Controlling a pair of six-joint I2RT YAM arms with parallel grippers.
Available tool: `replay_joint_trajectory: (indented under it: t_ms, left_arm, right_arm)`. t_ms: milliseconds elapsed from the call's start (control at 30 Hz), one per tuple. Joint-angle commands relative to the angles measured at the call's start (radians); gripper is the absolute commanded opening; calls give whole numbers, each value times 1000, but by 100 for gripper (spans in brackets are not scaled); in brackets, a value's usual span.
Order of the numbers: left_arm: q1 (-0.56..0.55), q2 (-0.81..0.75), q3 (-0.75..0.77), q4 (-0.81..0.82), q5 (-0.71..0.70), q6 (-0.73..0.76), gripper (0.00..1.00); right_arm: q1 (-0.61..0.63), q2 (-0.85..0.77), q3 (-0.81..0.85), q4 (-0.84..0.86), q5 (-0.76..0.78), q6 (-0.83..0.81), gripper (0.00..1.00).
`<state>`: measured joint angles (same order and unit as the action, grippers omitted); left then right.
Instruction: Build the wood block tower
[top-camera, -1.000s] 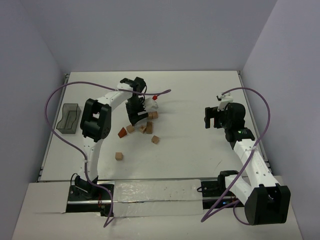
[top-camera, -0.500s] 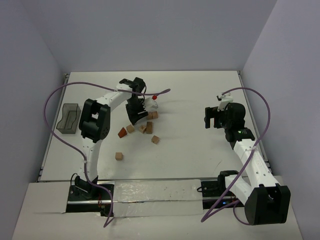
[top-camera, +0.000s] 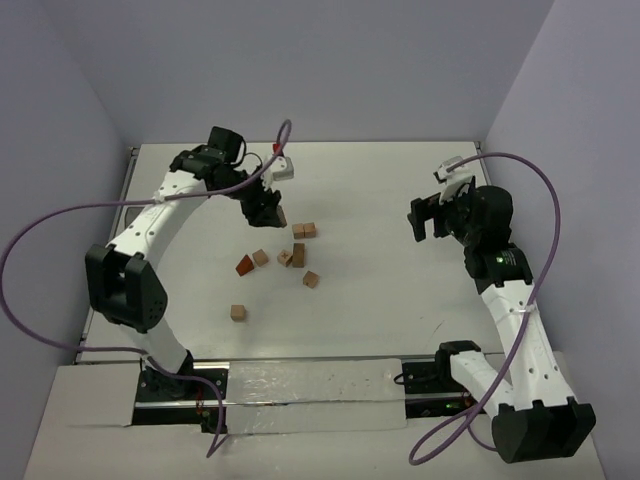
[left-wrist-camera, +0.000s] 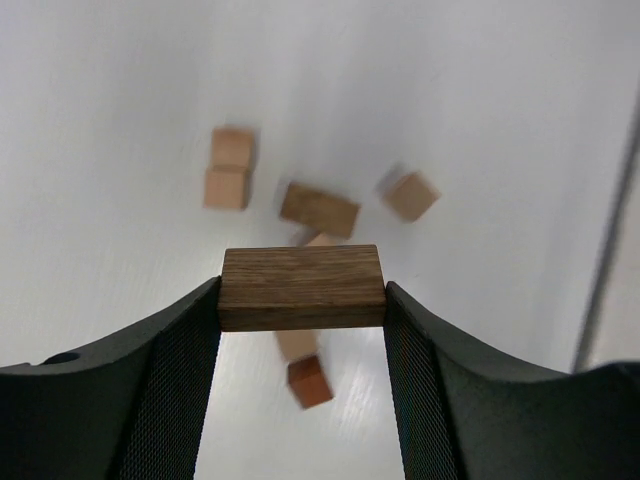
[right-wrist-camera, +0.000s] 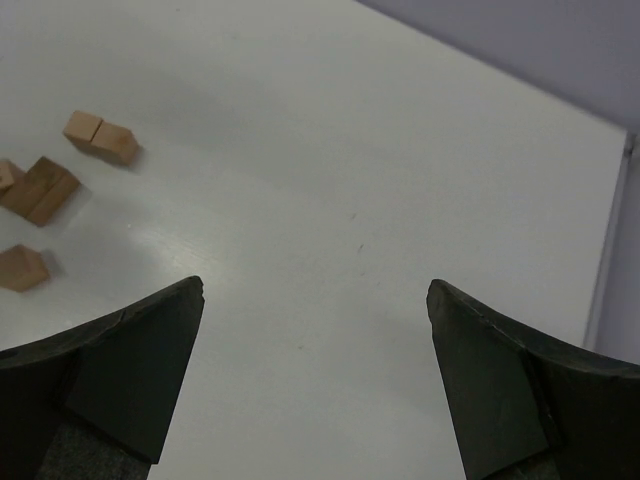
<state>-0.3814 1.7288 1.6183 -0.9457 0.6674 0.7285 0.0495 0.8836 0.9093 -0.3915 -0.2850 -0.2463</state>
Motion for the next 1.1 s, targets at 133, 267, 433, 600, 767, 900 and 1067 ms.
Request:
replay_joint_trajectory:
  t_ms: [133, 267, 433, 600, 767, 900, 1067]
  left_arm:
    - [21, -74, -28, -349, 612, 337, 26]
    - [13, -133, -86, -423, 627, 492, 26]
    - [-16, -215, -144, -426, 640, 568, 25]
    - [-77, -275, -182, -427, 657, 573, 25]
    - [-176, -300, -207, -427, 673, 566, 25]
    - [-229, -307, -215, -426, 676, 566, 26]
    - [-276, -292, -235, -427, 661, 567, 26]
  right_arm:
    - [107, -105, 145, -235, -372, -613, 94]
    - [276, -48, 275, -430, -426, -874, 89]
    - [440, 58, 395, -462, -509, -788, 84]
    - [625, 60, 362, -349, -486, -781, 81]
    - [800, 130, 425, -402, -478, -851, 79]
    - [855, 190, 483, -469, -474, -944, 78]
    - [923, 238, 485, -548, -438, -1018, 74]
